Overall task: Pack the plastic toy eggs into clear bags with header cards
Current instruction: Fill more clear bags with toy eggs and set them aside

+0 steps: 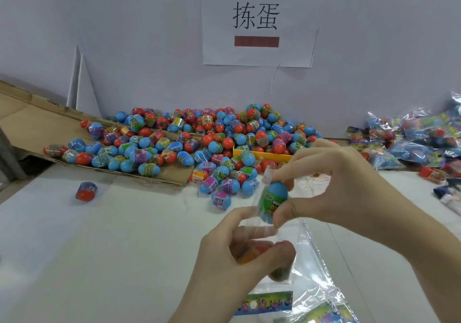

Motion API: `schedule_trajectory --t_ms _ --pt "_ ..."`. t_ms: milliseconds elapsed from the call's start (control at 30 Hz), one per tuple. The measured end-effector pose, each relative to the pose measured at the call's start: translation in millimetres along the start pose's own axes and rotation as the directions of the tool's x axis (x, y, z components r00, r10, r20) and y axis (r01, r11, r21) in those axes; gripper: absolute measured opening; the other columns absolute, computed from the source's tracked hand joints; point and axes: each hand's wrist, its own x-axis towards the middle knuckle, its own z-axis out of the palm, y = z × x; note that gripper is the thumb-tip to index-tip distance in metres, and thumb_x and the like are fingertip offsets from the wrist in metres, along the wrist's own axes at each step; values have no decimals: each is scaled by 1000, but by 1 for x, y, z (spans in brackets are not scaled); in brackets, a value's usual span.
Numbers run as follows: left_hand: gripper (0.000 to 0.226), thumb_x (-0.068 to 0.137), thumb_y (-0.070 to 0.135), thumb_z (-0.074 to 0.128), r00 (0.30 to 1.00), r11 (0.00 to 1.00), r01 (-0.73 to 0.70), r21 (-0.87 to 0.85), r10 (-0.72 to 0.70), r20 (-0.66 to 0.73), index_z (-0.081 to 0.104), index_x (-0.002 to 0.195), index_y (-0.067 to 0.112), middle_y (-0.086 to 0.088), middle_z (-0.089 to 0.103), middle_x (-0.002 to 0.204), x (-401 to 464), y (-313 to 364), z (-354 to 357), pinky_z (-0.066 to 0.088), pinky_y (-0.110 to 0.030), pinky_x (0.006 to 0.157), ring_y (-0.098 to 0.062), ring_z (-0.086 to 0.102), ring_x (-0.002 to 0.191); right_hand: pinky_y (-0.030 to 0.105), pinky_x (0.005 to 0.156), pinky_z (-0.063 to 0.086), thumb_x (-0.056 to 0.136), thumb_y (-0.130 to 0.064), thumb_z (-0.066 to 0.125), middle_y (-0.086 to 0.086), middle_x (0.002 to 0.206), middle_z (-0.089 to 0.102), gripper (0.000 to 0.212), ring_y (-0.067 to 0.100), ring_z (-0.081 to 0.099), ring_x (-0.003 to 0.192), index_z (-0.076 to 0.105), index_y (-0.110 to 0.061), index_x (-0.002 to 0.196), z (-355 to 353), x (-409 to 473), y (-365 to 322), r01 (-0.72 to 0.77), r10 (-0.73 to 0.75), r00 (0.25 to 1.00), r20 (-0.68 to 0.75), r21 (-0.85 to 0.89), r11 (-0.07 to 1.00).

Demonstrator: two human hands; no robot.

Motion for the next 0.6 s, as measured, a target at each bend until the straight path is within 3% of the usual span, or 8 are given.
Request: schedule_trajectory --t_ms 133,233,333,400,500,567,600 --pt "53 46 45 82 1000 999 -1 41 0 18 62 93 30 7 74 78 -1 2 2 44 -12 51 -4 65 59 22 68 39 41 -69 42 -26 78 58 50 1 38 85 51 -58 89 5 4 1 -10 13 995 99 -28 1000" --pt "53 41 50 76 1000 999 20 38 -21 18 65 89 32 6 74 79 -1 0 2 55 -20 63 -12 70 72 15 72 35 48 -68 36 -28 81 55 55 -3 35 91 49 -53 100 8 3 4 1 6 985 172 -44 999" --pt "49 44 54 78 1000 999 28 21 -27 -12 65 88 37 -4 74 79 -2 0 2 57 -33 75 -24 69 81 11 76 32 65 -65 28 -17 86 62 54 -1 38 89 60 -44 103 10 -2 7 21 -22 973 230 6 1000" --pt "52 45 56 81 998 999 47 18 -46 -34 66 88 29 -4 73 75 -2 -1 2 57 -32 72 -21 69 75 10 79 30 67 -65 20 -13 91 62 64 -1 37 90 66 -36 101 11 -4 10 24 -24 962 272 7 1000" --pt "61 38 54 70 994 996 87 30 -85 -62 65 91 24 5 67 60 -2 -3 0 53 -21 59 -9 63 61 7 76 28 63 -72 21 -33 98 44 42 -13 32 94 49 -62 93 14 -8 12 -26 16 945 325 26 999" --pt "60 38 52 71 991 994 108 33 -104 -85 66 91 24 2 69 65 -3 -6 -2 54 -23 61 -16 66 67 11 77 33 69 -72 30 -37 96 47 31 -13 39 94 49 -63 91 18 -6 12 -33 0 959 284 113 993" --pt "56 39 49 72 989 993 115 10 -114 -97 67 89 25 -1 72 71 -3 -7 -3 55 -24 61 -22 68 72 13 76 38 75 -67 37 -34 92 55 27 -11 47 90 55 -56 92 21 0 16 -12 -27 984 175 219 976"
